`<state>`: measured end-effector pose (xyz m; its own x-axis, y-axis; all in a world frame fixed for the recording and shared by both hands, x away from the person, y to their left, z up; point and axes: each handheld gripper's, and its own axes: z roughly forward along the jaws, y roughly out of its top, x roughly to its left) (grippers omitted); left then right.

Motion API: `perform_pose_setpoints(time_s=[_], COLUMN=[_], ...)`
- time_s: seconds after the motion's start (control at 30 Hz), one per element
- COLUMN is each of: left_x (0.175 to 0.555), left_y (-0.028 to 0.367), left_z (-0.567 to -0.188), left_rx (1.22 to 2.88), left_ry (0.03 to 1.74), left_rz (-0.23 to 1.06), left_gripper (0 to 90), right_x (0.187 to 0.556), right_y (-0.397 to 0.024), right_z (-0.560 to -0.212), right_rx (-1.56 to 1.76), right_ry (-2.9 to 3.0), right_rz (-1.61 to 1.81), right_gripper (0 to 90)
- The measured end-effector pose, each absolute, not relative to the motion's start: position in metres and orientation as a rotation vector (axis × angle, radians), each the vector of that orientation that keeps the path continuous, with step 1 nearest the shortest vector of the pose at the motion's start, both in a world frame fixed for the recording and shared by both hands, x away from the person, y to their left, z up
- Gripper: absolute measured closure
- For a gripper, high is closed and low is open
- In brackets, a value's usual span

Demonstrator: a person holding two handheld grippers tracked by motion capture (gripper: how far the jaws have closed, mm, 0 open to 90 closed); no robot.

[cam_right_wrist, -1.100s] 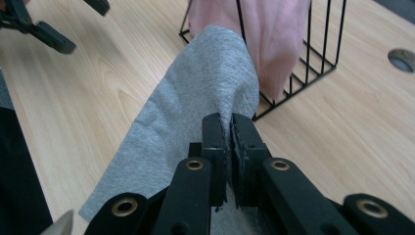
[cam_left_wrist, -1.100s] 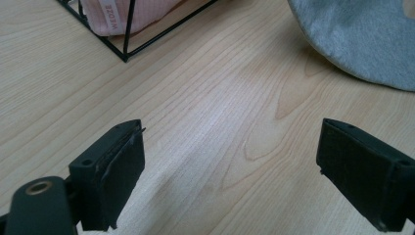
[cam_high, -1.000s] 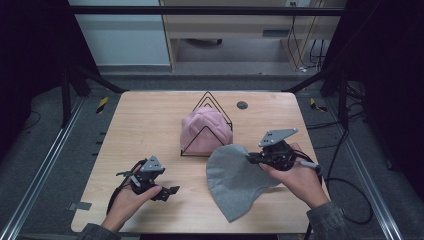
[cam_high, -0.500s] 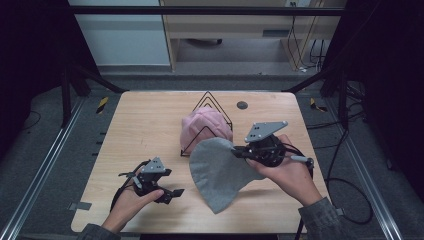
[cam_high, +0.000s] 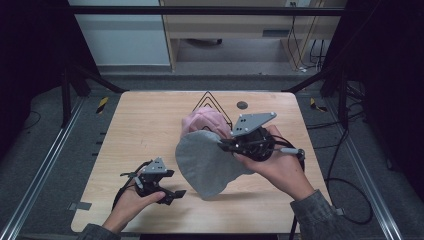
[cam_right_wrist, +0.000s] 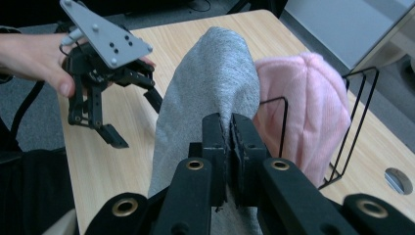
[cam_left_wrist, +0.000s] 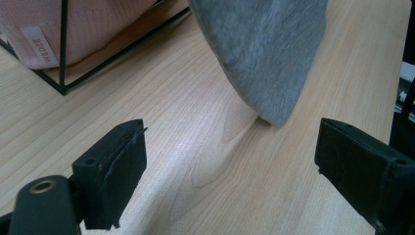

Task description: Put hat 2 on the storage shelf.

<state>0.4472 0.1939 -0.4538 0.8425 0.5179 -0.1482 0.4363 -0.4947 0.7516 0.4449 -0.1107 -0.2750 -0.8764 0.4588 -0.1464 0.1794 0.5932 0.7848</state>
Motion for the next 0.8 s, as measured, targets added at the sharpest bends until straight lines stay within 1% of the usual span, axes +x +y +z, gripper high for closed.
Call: perform_pose_setpoints(time_s=[0.43,0.57,0.7,0.8], left_x=[0.447,0.448,0.449,0.449], left_y=[0.196,0.195,0.192,0.189], left_z=[-0.447,-0.444,-0.438,-0.435], left_rx=[2.097,2.048,1.99,2.003], left_ry=[0.68,0.67,0.663,0.651], left_rz=[0.122,0.112,0.097,0.13], left_gripper=[13.4,19.4,38.2,60.5], right_x=[0.444,0.444,0.446,0.448], right_y=[-0.099,-0.096,-0.094,-0.092], right_z=[-0.262,-0.263,-0.267,-0.271], right_rx=[0.48,0.474,0.475,0.482], right_ry=[2.483,2.489,2.498,2.502], right_rz=[1.19,1.187,1.182,1.179], right_gripper=[86.0,86.0,86.0,86.0])
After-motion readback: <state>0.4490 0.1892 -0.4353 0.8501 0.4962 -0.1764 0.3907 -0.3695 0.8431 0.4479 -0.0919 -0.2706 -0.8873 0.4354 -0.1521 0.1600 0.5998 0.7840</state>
